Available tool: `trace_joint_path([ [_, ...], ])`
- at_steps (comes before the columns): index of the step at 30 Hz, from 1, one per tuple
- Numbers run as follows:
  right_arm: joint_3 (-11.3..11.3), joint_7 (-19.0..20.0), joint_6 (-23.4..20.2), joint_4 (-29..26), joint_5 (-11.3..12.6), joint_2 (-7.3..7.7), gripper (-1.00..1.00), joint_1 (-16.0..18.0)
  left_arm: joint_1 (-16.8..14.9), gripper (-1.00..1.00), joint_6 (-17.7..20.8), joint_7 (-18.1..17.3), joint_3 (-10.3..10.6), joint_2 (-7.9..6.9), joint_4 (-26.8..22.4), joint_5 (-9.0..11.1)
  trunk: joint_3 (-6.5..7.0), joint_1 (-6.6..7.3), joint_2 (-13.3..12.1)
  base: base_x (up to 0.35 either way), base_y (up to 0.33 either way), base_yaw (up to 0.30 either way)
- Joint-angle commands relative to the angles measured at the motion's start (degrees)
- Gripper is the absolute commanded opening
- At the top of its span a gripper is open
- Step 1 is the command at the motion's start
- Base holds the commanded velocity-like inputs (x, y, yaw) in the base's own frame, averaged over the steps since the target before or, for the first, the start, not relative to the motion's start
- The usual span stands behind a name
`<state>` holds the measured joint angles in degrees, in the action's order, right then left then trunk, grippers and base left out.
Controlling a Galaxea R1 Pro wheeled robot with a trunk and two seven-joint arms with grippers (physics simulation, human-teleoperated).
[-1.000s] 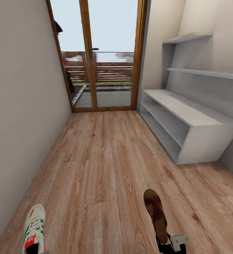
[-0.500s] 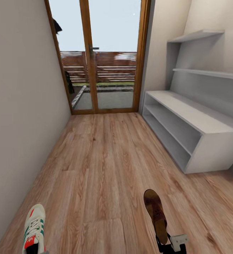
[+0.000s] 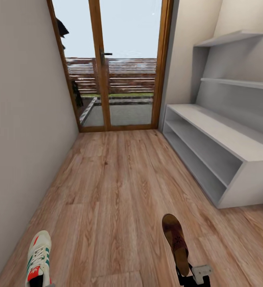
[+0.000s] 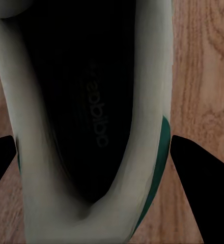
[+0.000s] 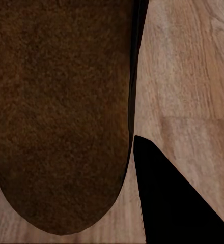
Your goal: Pick up the two gym shoes and the two sandals from the corridor floor and place them onto the hallstand (shoe rack) in the corridor, making sure they are on the rack and not on the floor. Arrange them so the two gym shoes are next to each other and the two sandals are next to each other.
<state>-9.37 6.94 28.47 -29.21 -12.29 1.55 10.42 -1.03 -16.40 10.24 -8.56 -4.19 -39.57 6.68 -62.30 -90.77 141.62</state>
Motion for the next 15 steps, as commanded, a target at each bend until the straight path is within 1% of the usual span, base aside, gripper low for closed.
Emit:
trace_joint_path([
  [1, -0.5, 0.4, 0.2, 0.0, -0.3, -0.06, -1.00, 0.0, 0.0, -1.00, -0.2, 0.3, 0.1, -0.05, 0.0, 0.4, -0.05, -0.02, 0.0, 0.340, 0.002, 0.000],
  [15, -0.5, 0.5, 0.2, 0.0, -0.3, -0.06, -1.00, 0.0, 0.0, -1.00, -0.2, 0.3, 0.2, -0.03, 0.0, 0.4, -0.05, -0.02, 0.0, 0.340, 0.000, 0.000],
])
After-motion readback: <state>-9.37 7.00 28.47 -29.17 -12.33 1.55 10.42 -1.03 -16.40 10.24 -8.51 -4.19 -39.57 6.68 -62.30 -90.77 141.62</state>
